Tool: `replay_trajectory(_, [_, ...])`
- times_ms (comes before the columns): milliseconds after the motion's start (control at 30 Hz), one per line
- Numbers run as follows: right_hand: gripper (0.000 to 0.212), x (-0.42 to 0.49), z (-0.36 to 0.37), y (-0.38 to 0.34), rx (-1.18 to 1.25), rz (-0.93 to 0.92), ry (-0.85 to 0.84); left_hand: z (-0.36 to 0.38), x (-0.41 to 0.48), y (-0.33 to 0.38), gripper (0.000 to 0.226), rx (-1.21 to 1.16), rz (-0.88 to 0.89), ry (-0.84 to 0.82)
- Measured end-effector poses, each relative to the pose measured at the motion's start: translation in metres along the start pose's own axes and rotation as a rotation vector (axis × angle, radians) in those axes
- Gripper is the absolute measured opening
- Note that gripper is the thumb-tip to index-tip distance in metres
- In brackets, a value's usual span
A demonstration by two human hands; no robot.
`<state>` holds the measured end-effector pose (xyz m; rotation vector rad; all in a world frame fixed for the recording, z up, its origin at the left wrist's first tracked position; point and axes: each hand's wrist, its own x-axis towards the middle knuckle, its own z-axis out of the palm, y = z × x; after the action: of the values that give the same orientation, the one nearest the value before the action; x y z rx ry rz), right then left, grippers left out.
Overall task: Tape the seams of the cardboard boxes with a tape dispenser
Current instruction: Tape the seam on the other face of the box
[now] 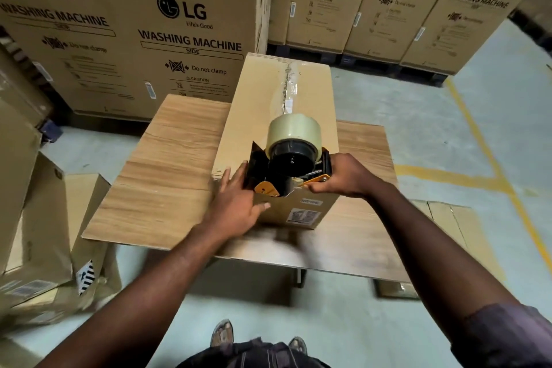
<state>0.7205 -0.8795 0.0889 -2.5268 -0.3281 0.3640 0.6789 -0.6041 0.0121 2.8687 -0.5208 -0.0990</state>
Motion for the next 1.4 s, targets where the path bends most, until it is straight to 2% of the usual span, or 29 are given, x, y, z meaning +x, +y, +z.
replay_trajectory(67, [0.028, -0.001, 0.000, 0.002, 0.004, -0.011, 0.002, 0.010, 0.001, -0.005, 0.062, 0.106, -0.030, -0.062])
replay_trajectory(133, [0.034, -0.002, 0.001, 0.003, 0.003, -0.026, -0.005, 0.008, -0.001, -0.010, 0.061, 0.109, -0.006, -0.018])
replay_trajectory(333, [0.019, -0.035, -0.018, 0.046, 0.071, 0.025, 0.035, -0.003, -0.005, -0.001, 0.085, 0.052, 0.022, 0.062])
replay_trajectory(533, [0.020, -0.072, -0.014, 0.085, 0.219, 0.064, 0.117, 0.005, -0.005, 0.029, 0.088, 0.044, -0.092, 0.090])
replay_trajectory(667, [0.018, -0.071, -0.006, 0.090, 0.284, 0.063, 0.128, 0.012, 0.008, 0.090, 0.089, 0.076, 0.006, -0.003])
replay_trajectory(733, [0.017, -0.074, -0.004, 0.093, 0.324, 0.070, 0.123, 0.014, 0.015, 0.108, 0.085, 0.081, 0.010, 0.004])
replay_trajectory(833, [0.015, -0.078, -0.002, 0.092, 0.382, 0.078, 0.122, 0.017, 0.016, 0.105, 0.083, 0.072, -0.009, 0.076])
replay_trajectory(1033, [0.015, -0.096, -0.012, 0.104, 0.451, 0.125, 0.193, 0.016, 0.015, 0.094, 0.081, 0.019, 0.026, 0.085])
replay_trajectory(1233, [0.017, -0.120, -0.004, 0.123, 0.500, 0.203, 0.191, 0.015, 0.020, 0.122, 0.076, -0.033, -0.095, 0.118])
replay_trajectory(1400, [0.024, -0.121, 0.000, 0.117, 0.526, 0.198, 0.177, 0.019, 0.031, 0.161, 0.083, 0.021, 0.047, 0.043])
